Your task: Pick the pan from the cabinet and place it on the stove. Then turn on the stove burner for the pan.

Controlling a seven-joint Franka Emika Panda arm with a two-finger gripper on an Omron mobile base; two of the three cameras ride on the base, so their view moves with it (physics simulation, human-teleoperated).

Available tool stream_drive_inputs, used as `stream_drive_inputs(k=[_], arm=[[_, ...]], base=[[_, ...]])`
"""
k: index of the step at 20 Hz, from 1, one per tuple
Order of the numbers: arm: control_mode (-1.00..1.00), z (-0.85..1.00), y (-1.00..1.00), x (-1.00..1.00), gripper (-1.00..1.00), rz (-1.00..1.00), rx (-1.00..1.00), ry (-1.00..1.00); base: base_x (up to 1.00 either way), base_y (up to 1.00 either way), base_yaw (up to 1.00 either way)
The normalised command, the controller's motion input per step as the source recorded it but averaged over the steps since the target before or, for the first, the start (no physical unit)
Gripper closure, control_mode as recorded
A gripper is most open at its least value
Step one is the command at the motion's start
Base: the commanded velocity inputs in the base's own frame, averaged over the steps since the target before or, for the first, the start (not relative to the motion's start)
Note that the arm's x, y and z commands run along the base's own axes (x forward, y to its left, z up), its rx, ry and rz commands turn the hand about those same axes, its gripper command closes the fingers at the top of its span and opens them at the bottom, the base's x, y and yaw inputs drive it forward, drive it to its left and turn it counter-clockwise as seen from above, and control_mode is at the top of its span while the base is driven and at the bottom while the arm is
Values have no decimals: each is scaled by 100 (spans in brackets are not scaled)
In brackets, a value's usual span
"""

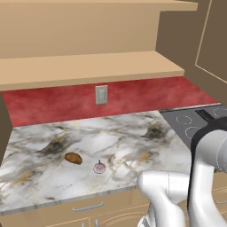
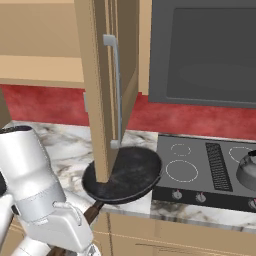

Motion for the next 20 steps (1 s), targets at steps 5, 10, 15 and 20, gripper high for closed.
stream_drive_inputs(k=[5, 10, 15, 20], arm=[[-100, -11, -28, -3, 100, 0, 0, 1], [-100, -12, -44, -3, 100, 0, 1, 0], [-100, -12, -44, -15, 100, 0, 3, 0], [-100, -9, -41, -13, 100, 0, 5, 0]], base=[[0, 0, 0], [0, 0, 0], [0, 0, 0], [0, 0, 0]])
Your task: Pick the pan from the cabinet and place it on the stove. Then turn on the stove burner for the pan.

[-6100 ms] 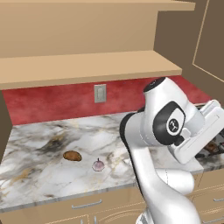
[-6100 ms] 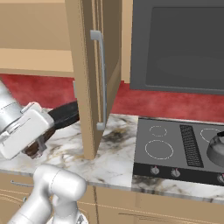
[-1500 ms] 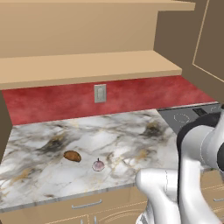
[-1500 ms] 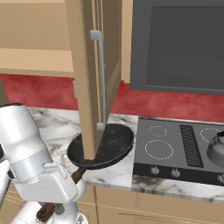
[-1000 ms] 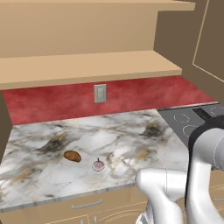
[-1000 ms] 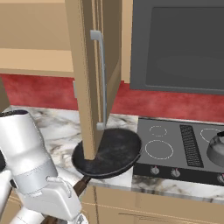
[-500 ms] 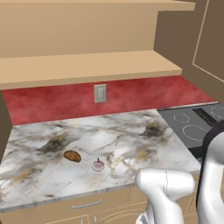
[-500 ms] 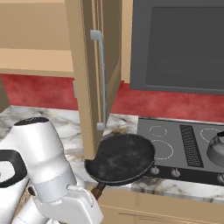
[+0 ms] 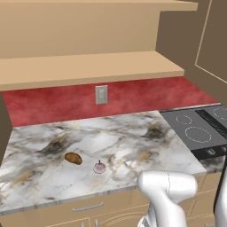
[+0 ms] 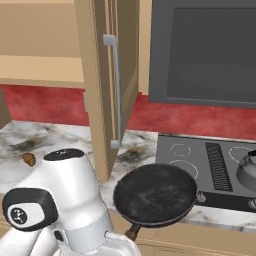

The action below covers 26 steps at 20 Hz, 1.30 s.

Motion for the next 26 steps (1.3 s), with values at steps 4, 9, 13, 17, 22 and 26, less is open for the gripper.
stream_drive_inputs(k=[4, 9, 13, 17, 22, 26], arm=[[-100, -2, -41, -10, 100, 2, 8, -1], [-100, 0, -37, -10, 100, 7, 9, -4], [-100, -1, -33, -11, 100, 12, 11, -7], [-100, -6, -28, -12, 100, 14, 11, -8], [-100, -12, -21, -4, 100, 16, 6, -7], [-100, -16, -17, 0, 100, 15, 2, -4]], base=[[0, 0, 0], [0, 0, 0], [0, 0, 0], [0, 0, 0], [0, 0, 0], [0, 0, 0]])
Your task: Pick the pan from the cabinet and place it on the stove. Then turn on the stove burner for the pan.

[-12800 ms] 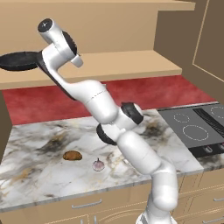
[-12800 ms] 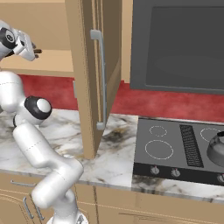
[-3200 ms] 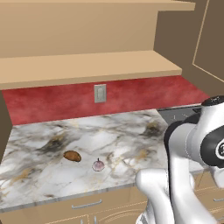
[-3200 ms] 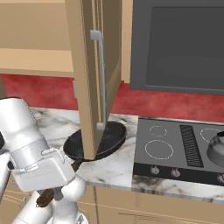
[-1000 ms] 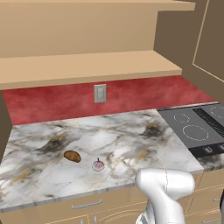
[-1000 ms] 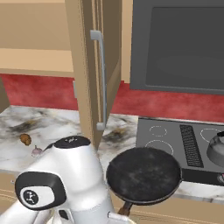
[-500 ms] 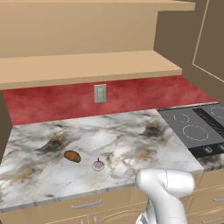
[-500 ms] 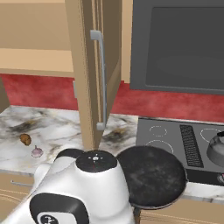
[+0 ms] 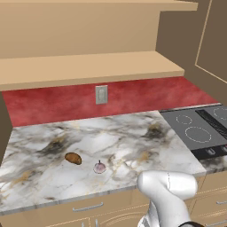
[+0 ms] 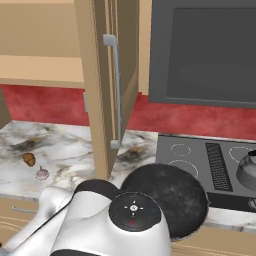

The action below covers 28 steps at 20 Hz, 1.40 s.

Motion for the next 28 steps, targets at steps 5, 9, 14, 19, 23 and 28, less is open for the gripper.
stream_drive_inputs(k=[5, 9, 14, 19, 23, 28], arm=[[-100, -11, -23, 1, 100, 10, 0, -1], [-100, -13, -30, 15, 100, 3, 0, 0], [-100, -14, -29, 47, 100, 0, 0, 4], [-100, -18, -24, 66, 100, 0, 0, 8], [-100, -25, -51, 30, 100, 2, 2, -5], [-100, -27, -43, 0, 100, 11, 5, -17]], base=[[0, 0, 0], [0, 0, 0], [0, 0, 0], [0, 0, 0], [0, 0, 0], [0, 0, 0]])
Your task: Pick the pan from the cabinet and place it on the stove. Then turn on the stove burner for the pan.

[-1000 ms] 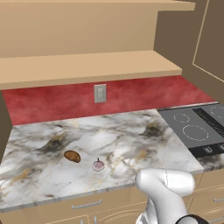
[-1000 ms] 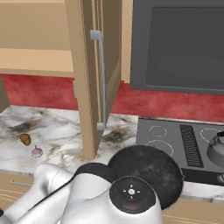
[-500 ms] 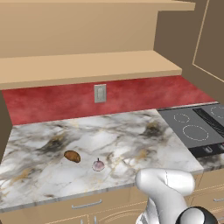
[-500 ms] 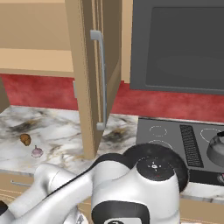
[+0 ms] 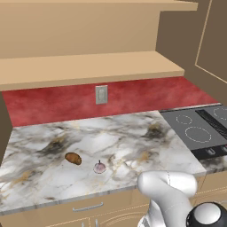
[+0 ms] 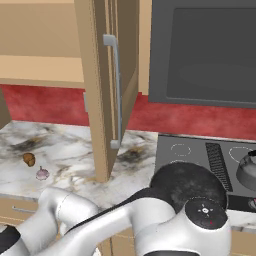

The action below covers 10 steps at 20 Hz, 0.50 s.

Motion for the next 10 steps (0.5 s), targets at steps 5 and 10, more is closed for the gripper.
stream_drive_inputs(k=[5, 10], arm=[[-100, -18, -26, 7, 100, 12, 1, -4], [-100, -14, -26, 24, 100, 11, 0, 0]], base=[[0, 0, 0], [0, 0, 0]])
